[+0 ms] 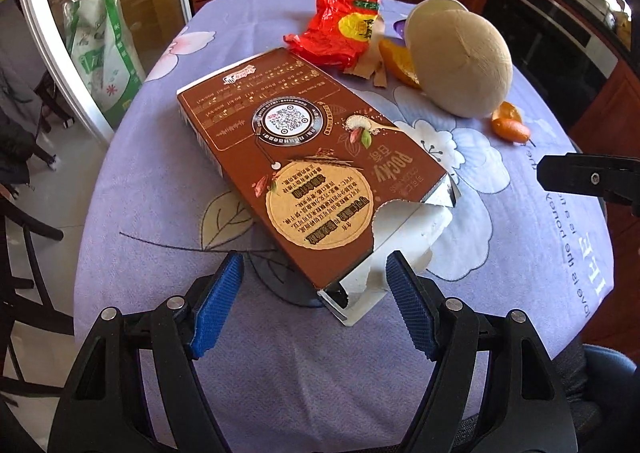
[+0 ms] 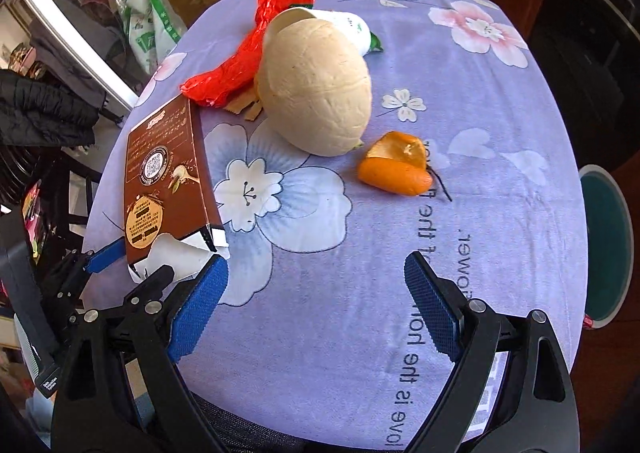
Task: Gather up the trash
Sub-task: 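Grasp the brown cardboard box edge with the left tool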
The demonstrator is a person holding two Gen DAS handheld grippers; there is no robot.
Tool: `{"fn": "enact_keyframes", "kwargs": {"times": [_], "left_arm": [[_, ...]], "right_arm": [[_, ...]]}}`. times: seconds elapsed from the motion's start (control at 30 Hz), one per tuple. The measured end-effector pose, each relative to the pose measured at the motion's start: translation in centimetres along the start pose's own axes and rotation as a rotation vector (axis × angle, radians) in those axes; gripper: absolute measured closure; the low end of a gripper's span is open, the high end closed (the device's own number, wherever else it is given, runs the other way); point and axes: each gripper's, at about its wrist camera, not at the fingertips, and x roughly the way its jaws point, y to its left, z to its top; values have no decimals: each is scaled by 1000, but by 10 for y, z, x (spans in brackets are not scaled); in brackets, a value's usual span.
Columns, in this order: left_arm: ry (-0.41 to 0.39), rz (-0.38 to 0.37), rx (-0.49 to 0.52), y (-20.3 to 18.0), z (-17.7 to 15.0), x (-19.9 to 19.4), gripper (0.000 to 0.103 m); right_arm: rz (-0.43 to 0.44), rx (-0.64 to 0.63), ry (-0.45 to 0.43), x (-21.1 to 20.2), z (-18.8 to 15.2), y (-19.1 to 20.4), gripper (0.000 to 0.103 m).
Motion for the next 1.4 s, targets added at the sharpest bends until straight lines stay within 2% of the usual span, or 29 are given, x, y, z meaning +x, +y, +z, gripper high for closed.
{"fn": "enact_keyframes", "kwargs": {"times": [0.27,0.37,0.4,0.43,0.5,0.6,0.87,0.9,1.0,1.17,1.23,1.4], "left_arm": [[-54,34,-35,15,1,2,28],[-65,38,-29,16,1,3,28],[-69,37,-29,17,1,3,28],[-74,37,-30,18,1,3,28],[-78,38,-33,21,2,4,28],[-85,38,-33,20,6,6,28],[-124,39,-9,19,17,15,28],[-131,36,-3,19,17,16,30],[-156,34,11,20,15,12,48],[-188,39,2,28,15,-2,53],[-198,40,-9,31,15,-10,56],[-217,45,-69,44,23,-26,65]], "right_arm": [[22,-122,-27,18,11,47,19],[37,-158,-9,30,19,62,36],[46,-169,1,35,22,67,48],[55,-174,13,40,25,71,65],[79,-175,38,50,30,77,81],[108,-187,39,55,37,86,84],[148,-162,71,59,39,88,84],[149,-158,72,59,39,87,84],[150,-158,71,57,38,88,84],[176,-159,66,52,38,91,81],[193,-157,56,47,39,92,75],[182,-160,10,30,40,89,72]]}}
